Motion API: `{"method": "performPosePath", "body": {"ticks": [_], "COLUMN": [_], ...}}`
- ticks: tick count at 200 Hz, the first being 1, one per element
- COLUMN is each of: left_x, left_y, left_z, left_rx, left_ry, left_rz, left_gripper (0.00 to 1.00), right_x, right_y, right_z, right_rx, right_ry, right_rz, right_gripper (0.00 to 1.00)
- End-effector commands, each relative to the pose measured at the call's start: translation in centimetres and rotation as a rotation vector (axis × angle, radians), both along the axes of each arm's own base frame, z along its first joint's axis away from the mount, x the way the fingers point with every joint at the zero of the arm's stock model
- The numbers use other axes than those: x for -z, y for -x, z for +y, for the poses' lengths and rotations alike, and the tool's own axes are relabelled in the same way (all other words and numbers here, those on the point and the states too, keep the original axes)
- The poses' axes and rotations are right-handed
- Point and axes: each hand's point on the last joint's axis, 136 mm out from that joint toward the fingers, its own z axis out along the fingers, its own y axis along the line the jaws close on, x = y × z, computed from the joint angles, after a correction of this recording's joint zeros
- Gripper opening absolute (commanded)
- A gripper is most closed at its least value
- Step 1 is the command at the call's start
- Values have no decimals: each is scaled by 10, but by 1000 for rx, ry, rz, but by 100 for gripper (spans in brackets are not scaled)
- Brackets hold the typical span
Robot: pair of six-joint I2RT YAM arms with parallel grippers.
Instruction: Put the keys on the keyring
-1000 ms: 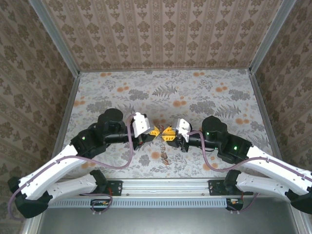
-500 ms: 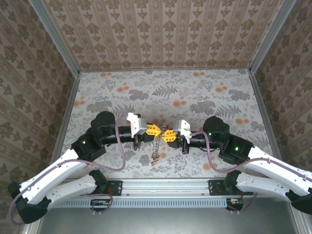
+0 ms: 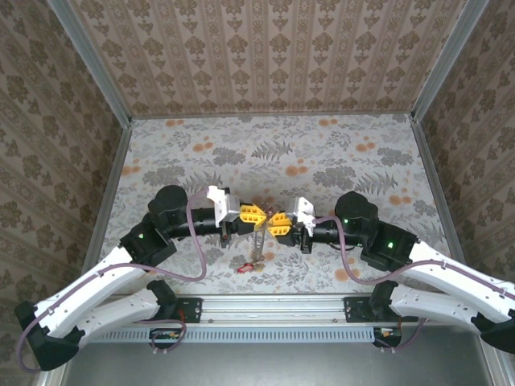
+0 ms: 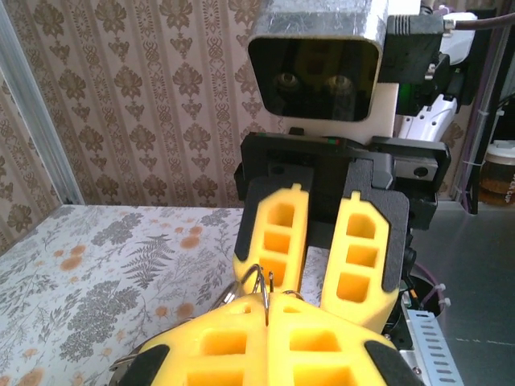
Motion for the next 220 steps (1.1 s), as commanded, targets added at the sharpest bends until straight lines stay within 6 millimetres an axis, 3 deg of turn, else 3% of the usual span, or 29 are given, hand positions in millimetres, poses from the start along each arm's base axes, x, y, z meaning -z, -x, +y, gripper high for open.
{"method": "performPosePath", "body": {"ticks": [1,108,192,220], "left_x": [-22,-20,-18,-19], "left_y": [12,22,26,27], "left_z": [7,9,9,12], "left_rx": [46,109,134,121], "left_ry": [58,3,-2,0], "left_rz": [-35,4,9,1], "left_gripper": [0,0,0,0], "right_x": [-27,-45,-48,-53], "right_y": [-2,23,18,22], "right_z": [-11,-2,8,6], "right_rx": [52,-107,-120,-130], "right_ry": [-38,-92,-106,-124], "right_rz": [-42,-60,-23,-16], "right_gripper": [21,28,25,31]}}
